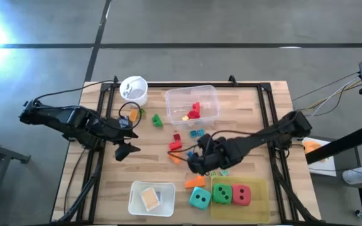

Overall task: Pick & Place Toys
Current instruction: Put the blue game piece into the transparent bin

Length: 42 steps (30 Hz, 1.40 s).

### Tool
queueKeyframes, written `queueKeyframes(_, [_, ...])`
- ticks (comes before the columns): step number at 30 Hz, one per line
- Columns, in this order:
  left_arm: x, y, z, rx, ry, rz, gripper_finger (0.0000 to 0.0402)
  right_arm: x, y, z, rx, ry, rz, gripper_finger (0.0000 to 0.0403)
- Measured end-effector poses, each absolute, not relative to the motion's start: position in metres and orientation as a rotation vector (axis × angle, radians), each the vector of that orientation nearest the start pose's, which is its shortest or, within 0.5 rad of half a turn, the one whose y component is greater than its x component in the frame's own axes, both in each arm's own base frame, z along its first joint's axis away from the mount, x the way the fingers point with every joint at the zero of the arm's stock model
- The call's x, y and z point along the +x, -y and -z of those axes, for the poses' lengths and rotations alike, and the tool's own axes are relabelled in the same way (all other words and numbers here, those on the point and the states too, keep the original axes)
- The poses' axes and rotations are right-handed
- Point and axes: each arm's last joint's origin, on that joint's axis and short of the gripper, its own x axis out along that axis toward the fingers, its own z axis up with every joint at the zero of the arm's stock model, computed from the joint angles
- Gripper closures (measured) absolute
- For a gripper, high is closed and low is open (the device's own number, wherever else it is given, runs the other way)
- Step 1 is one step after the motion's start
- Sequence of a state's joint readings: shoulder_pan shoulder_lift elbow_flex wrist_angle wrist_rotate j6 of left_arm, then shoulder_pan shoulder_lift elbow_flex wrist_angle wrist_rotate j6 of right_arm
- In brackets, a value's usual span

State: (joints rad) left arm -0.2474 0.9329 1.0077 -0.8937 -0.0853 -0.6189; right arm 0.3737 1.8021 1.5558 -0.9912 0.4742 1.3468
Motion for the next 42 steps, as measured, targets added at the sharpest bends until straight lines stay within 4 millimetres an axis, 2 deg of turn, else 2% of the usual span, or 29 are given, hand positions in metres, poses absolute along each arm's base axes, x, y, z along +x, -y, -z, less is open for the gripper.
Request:
queueKeyframes(7, [0.164, 0.039, -0.323, -0.446, -0.82, -0.099, 0.0071, 0.364, -0.132, -0.228, 0.635, -0.897, 0.812, 0.0111])
queueKeyframes(13, [0.164, 0.039, -0.323, -0.436, -0.825, -0.087, 0.0071, 0.374, -0.135, -0.202, 0.584, -0.951, 0.834, 0.0111])
queueKeyframes(19, [0.164, 0.039, -0.323, -0.432, -0.825, -0.085, 0.0071, 0.377, -0.135, -0.192, 0.507, -1.006, 0.781, 0.0111])
queueKeyframes(25, [0.164, 0.039, -0.323, -0.432, -0.824, -0.085, 0.0071, 0.379, -0.122, -0.18, 0.45, -1.043, 0.744, 0.0111])
queueKeyframes(32, [0.164, 0.039, -0.323, -0.433, -0.826, -0.082, 0.0071, 0.376, -0.107, -0.157, 0.47, -1.074, 0.744, 0.0111])
queueKeyframes(42, [0.164, 0.039, -0.323, -0.433, -0.827, -0.082, 0.0071, 0.371, -0.102, -0.135, 0.56, -1.12, 0.683, 0.0111])
